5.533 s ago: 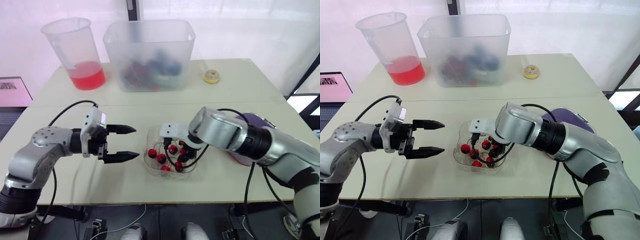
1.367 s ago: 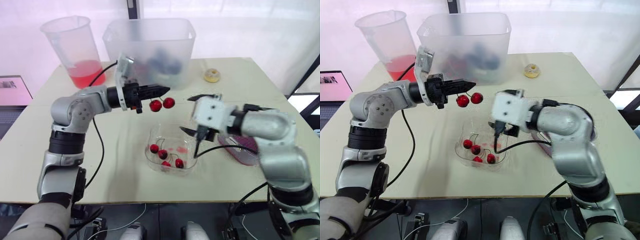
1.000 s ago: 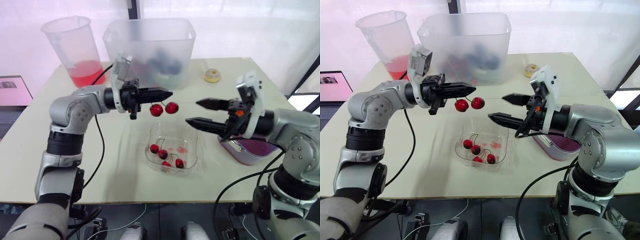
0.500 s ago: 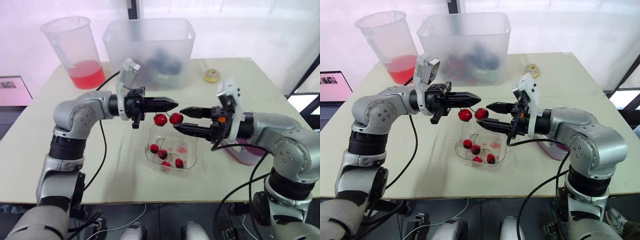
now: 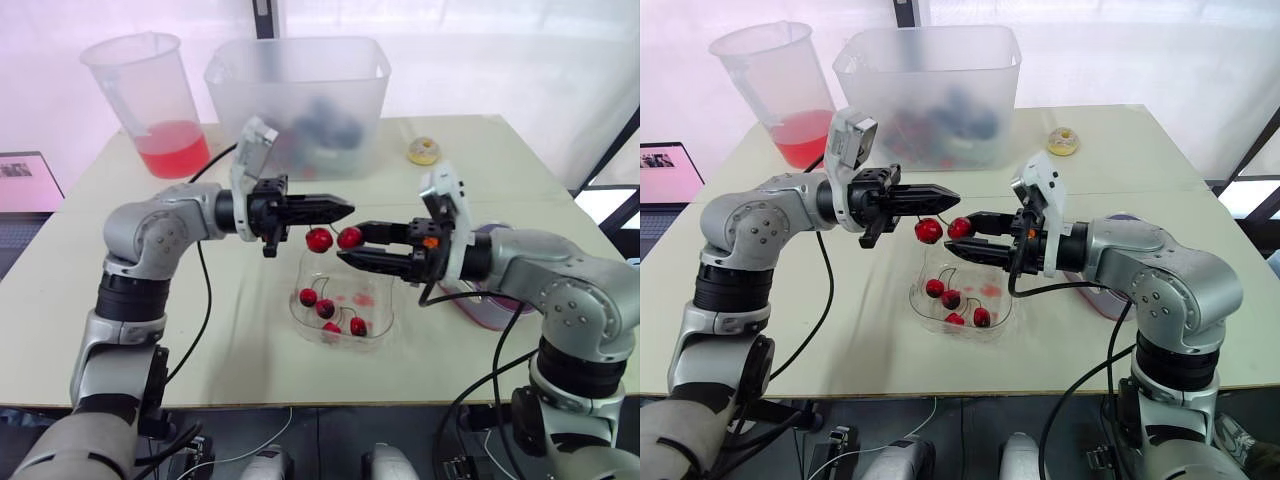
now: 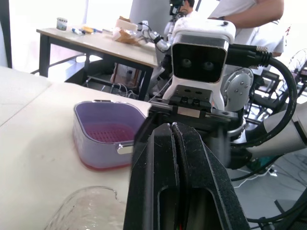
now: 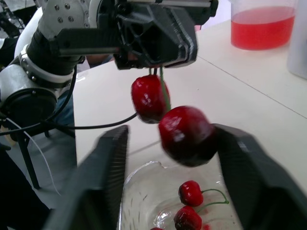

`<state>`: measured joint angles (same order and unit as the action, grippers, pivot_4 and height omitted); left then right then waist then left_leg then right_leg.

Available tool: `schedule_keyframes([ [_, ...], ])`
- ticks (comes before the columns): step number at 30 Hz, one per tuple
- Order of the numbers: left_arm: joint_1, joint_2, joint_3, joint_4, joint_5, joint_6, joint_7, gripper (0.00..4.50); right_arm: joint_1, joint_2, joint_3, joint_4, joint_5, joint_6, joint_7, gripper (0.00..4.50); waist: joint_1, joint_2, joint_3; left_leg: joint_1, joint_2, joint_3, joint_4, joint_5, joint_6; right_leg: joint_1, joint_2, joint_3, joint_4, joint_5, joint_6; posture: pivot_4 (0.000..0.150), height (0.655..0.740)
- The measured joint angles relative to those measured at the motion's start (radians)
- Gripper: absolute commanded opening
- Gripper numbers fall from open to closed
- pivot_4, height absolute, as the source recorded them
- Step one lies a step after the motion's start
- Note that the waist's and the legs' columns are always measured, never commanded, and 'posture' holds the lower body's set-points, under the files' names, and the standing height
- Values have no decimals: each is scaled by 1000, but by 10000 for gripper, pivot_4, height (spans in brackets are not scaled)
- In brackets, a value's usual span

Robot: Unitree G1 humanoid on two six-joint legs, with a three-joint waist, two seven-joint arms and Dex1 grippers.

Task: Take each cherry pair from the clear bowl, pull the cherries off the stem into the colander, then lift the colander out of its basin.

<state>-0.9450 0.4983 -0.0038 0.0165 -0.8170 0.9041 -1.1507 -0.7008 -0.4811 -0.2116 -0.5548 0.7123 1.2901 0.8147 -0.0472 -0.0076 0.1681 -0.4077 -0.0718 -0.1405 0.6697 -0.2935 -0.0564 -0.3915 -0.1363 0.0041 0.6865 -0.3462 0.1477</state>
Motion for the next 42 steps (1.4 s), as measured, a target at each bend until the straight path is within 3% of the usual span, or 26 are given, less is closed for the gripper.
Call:
schedule_keyframes([
  [7, 0, 0, 2, 0, -1, 0, 5, 0, 0, -28, 31, 12, 53, -39, -33, 24639, 0, 0, 0, 0, 0, 0, 0, 0, 0, 0, 0, 0, 0, 0, 0, 1500, 7400],
  [11, 0, 0, 2, 0, -1, 0, 5, 0, 1, -38, 33, 17, 85, -51, -54, 13267, 0, 0, 0, 0, 0, 0, 0, 0, 0, 0, 0, 0, 0, 0, 0, 1500, 7400],
  [24, 1, 0, -1, 0, 1, -1, 2, 0, 25, -78, 53, 17, 139, -95, -104, 13267, 1, 0, 0, 0, 0, 0, 0, 0, 0, 0, 0, 0, 0, 0, 0, 1500, 7400],
  [36, -11, 22, -8, 53, 34, -48, -31, 0, 147, -139, 47, 45, 182, -136, -102, 13267, 1, 0, 0, 0, 0, 0, 1, 0, 0, 1, 0, -1, -1, 0, 0, 1500, 7400],
  [42, -13, 19, -8, 57, 42, -59, -39, 0, 206, -231, -9, 45, 225, -142, -101, 13267, 4, 0, 0, 0, 0, 0, 2, 0, 0, 2, 0, -2, -1, 0, 0, 1500, 7400],
])
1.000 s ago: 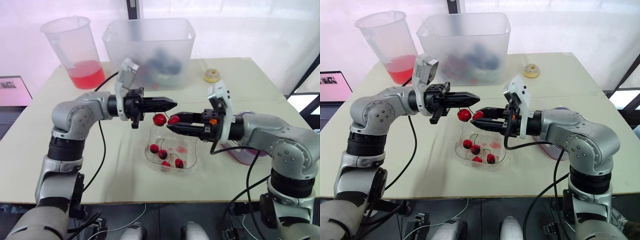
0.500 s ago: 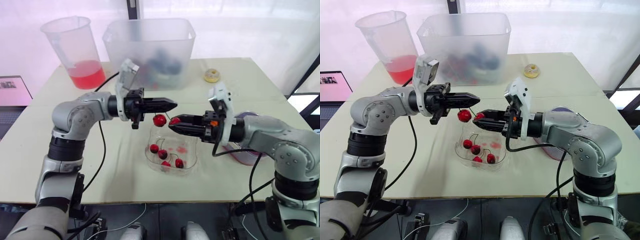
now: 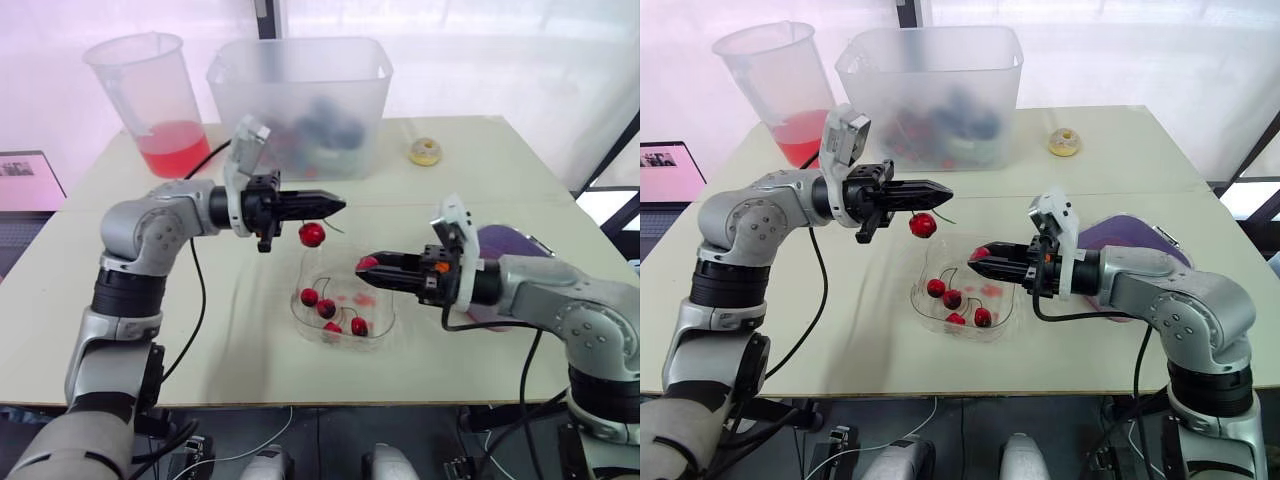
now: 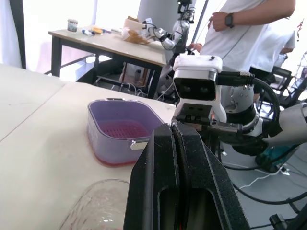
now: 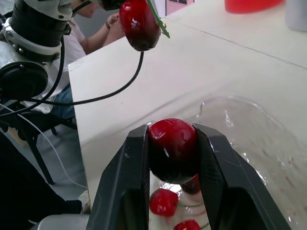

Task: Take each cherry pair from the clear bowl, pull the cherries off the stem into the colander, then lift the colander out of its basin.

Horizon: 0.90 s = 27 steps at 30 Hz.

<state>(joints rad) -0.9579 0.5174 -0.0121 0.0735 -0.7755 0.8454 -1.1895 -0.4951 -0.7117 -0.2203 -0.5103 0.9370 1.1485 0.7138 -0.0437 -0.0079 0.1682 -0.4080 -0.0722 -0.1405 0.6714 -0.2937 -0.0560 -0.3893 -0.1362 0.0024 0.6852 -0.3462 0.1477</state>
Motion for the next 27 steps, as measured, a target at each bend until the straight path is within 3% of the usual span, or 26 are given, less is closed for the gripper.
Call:
schedule_keyframes([
  [3, 0, -2, 0, 1, 0, 0, -2, 0, 49, -202, -97, 46, -37, -21, 48, 13267, 7, 0, 0, -1, -1, 1, 5, -2, 3, 2, 0, -2, -1, 0, 0, 1500, 7400],
  [6, 2, -4, 1, -3, -1, 0, 0, 0, 136, -426, -185, 174, -171, -111, 117, 13267, 8, 0, 0, -1, -1, 2, 7, -2, 4, 3, 0, -2, -2, 0, 0, 1500, 7400],
  [9, 4, -18, 15, -3, -5, 2, 19, 0, 240, -531, -176, 294, -314, -241, 181, 13267, 0, -1, 0, -1, 0, 3, 8, -2, 4, 4, 1, -2, -1, 0, 0, 1500, 7400],
  [13, 4, -21, 21, -8, -18, 3, 34, 0, 275, -564, -82, 412, -448, -383, 231, 13267, -12, 0, 0, 0, 1, 4, 8, -2, 4, 3, 1, -1, -1, 0, 0, 1500, 7400],
  [20, 11, -24, 42, -29, -44, 25, 67, 0, 143, -533, 118, 544, -611, -547, 264, 13267, -12, 0, 0, -1, 1, 3, 8, -2, 4, 3, 1, -1, -1, 0, 0, 1500, 7400],
  [26, 11, -26, 51, -37, -58, 39, 83, 0, 52, -485, 219, 621, -684, -591, 295, 42095, 2, 0, 0, -1, 0, 3, 9, -2, 4, 3, 0, -1, -1, 0, 0, 1500, 7400],
  [27, 11, -26, 53, -37, -60, 39, 84, 0, 41, -487, 216, 622, -686, -588, 303, 44687, 2, 0, 0, -1, 0, 3, 9, -2, 4, 3, 0, -1, -1, 0, 0, 1500, 7400],
])
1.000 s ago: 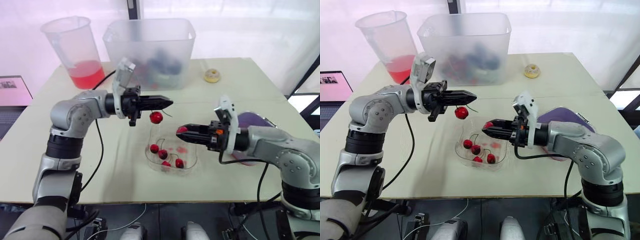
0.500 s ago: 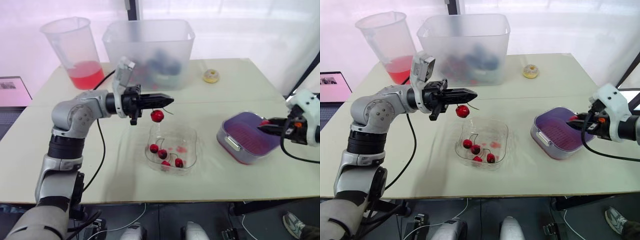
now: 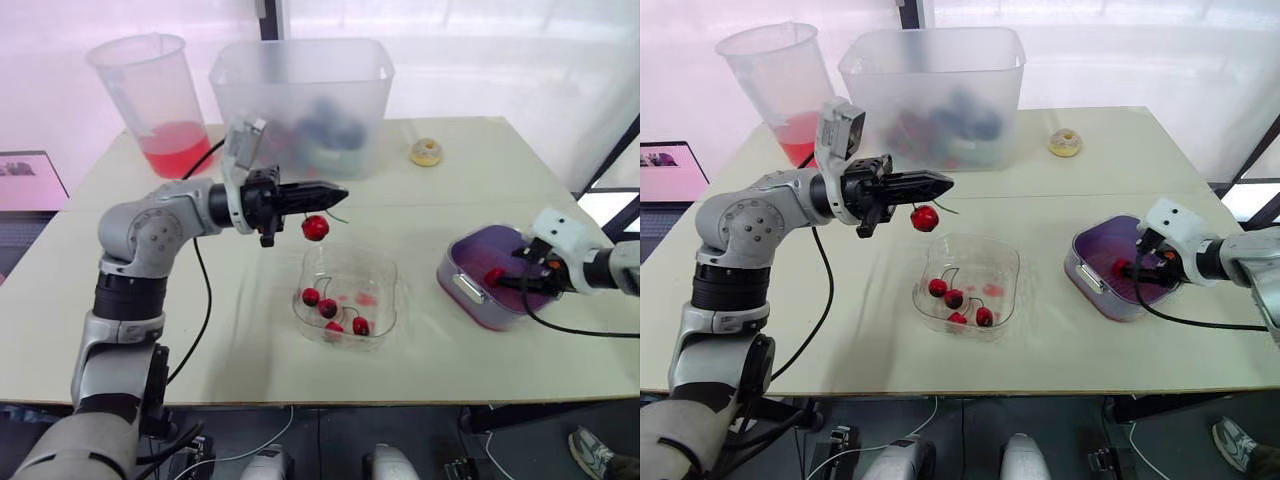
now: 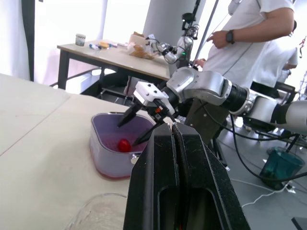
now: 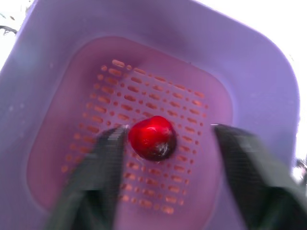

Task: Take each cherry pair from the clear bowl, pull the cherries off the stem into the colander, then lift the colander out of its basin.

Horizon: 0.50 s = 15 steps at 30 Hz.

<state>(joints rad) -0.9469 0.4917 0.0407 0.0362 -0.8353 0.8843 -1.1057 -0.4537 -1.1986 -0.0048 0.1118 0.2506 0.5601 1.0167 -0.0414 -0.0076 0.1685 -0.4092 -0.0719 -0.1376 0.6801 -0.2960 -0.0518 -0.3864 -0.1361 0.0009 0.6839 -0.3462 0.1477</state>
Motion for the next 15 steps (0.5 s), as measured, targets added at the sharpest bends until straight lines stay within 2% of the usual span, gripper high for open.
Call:
schedule_keyframes([
  [4, 0, -3, 13, 0, -9, 0, 4, 0, -1, -22, -47, -41, 29, 50, 42, 44687, -1, 0, 0, 0, 0, 0, 0, 0, 0, 0, 0, 0, 0, 0, 0, 1500, 7400],
  [9, -4, -14, 21, 0, -25, 2, 8, 0, -30, -31, -187, -161, 161, 186, 80, 44687, -1, 0, 0, 0, 0, 0, 0, 0, 0, 0, 0, 0, 0, 0, 0, 1500, 7400],
  [12, -12, -17, 20, 7, -25, 1, 4, 0, -71, 22, -276, -237, 321, 324, 87, 44687, -1, 0, 0, 0, 0, 0, 0, 0, 0, 1, 0, -1, -1, 0, 0, 1500, 7400],
  [15, -29, -28, 19, 18, -25, 1, 3, 0, -135, 158, -333, -342, 532, 468, 38, 44687, -2, 0, 0, 0, 1, -1, 0, 0, 0, 2, 1, -1, -1, 0, 0, 1500, 7400],
])
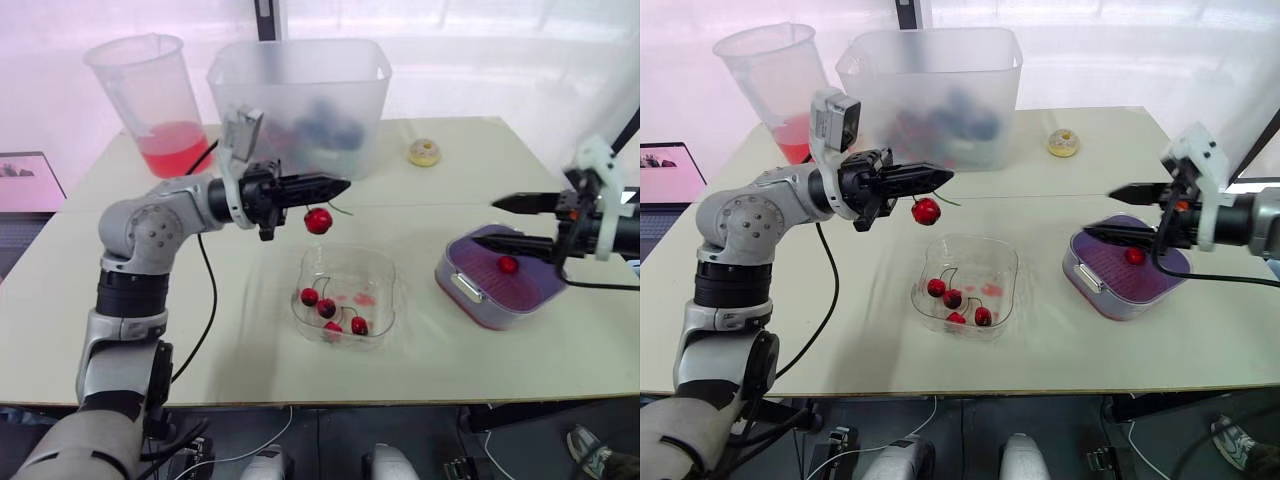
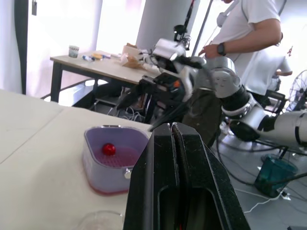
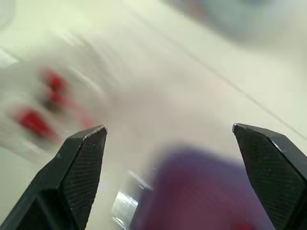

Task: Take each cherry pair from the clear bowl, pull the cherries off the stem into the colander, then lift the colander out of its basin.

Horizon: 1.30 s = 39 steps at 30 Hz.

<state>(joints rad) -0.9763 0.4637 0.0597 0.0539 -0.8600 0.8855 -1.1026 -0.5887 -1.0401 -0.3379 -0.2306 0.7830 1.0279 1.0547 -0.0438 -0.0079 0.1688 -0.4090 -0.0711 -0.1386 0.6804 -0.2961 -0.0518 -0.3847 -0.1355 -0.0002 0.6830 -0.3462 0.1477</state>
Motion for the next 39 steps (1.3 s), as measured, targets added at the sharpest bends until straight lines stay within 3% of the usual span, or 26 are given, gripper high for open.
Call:
schedule_keyframes([
  [4, -7, -34, -5, 1, 0, 0, 11, 0, -33, 229, -3, -60, 164, 87, -156, 44687, 5, 0, 0, 0, -1, -2, 1, 0, 0, 1, -1, -1, 0, 0, 0, 1500, 7400],
  [11, -7, -44, -6, -23, -4, 5, 23, 0, -44, 405, 113, -129, 203, 76, -294, 44687, 0, 0, 0, 0, -1, -4, 0, 0, 0, 0, -1, 0, 1, 0, 0, 1500, 7400],
  [34, -7, -47, -17, -69, -17, 21, 11, 0, -139, 564, 208, -86, 275, 26, -362, 44687, -1, 0, 0, 0, -1, -4, 0, 0, 0, -2, -1, 0, 1, 0, 0, 1500, 7400],
  [37, -7, -41, -17, -69, -17, 21, 9, 0, -140, 565, 208, -86, 294, 27, -371, 36412, -1, 0, 0, 0, -1, -4, 0, 0, 0, -2, -1, 0, 1, 0, 0, 1500, 7400],
  [39, -7, -41, -17, -69, -16, 21, 5, 0, -140, 565, 209, -86, 302, 28, -377, 26641, -1, 0, 0, 0, -1, -4, 0, 0, 0, -2, -1, 0, 1, 0, 0, 1500, 7400],
])
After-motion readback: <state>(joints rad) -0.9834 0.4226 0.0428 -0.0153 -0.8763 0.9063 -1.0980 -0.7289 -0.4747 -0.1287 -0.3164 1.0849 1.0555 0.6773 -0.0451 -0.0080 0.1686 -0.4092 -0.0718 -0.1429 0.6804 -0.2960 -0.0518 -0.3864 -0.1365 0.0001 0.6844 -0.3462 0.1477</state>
